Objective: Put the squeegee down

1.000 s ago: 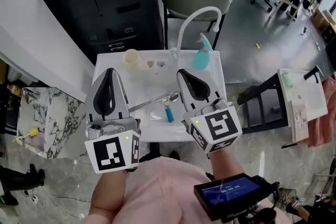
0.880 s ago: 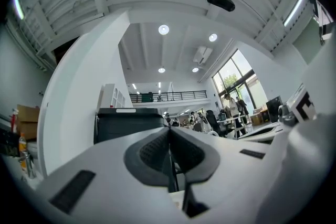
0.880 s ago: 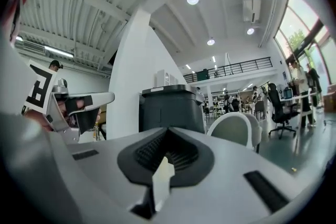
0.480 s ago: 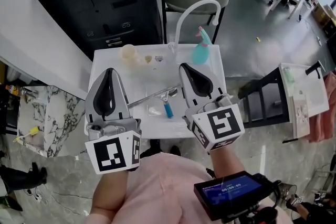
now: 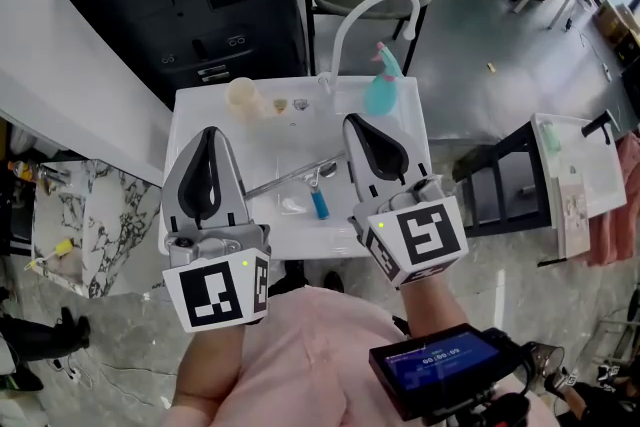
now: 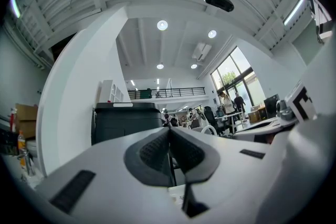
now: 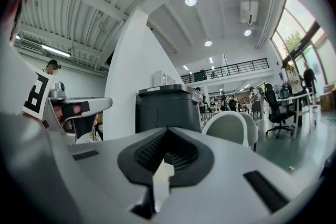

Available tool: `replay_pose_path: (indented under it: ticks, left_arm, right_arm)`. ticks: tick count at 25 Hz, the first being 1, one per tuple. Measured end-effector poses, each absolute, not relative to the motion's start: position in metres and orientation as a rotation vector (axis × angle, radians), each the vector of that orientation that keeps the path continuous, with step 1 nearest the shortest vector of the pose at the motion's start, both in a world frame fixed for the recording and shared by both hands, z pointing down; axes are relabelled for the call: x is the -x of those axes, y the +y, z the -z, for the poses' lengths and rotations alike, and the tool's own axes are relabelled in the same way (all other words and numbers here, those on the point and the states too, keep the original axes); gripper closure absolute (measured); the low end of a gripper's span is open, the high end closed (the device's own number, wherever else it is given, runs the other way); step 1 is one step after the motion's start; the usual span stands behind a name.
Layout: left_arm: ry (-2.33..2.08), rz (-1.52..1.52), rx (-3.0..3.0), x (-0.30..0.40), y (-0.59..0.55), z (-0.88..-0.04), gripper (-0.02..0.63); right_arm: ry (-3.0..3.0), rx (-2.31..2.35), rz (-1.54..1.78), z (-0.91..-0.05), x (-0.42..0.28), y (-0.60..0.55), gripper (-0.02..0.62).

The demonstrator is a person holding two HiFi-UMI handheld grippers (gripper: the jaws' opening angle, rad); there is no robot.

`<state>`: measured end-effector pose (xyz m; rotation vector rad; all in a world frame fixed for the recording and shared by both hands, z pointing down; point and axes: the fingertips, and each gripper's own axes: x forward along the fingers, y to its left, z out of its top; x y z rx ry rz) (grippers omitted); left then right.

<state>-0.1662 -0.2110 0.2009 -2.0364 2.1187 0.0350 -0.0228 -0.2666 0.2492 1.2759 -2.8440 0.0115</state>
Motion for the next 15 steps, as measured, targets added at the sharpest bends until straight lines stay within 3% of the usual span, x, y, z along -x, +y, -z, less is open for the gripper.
replay_pose_path:
  ticks: [15]
  left_arm:
    - [2.123,-0.018,2.044,0.1728,-0.2127,-0.2052,0.597]
  right_arm:
    - [-2.836,-1.267,-0.018,-0.2522,0.0304,-0.2683,0.598]
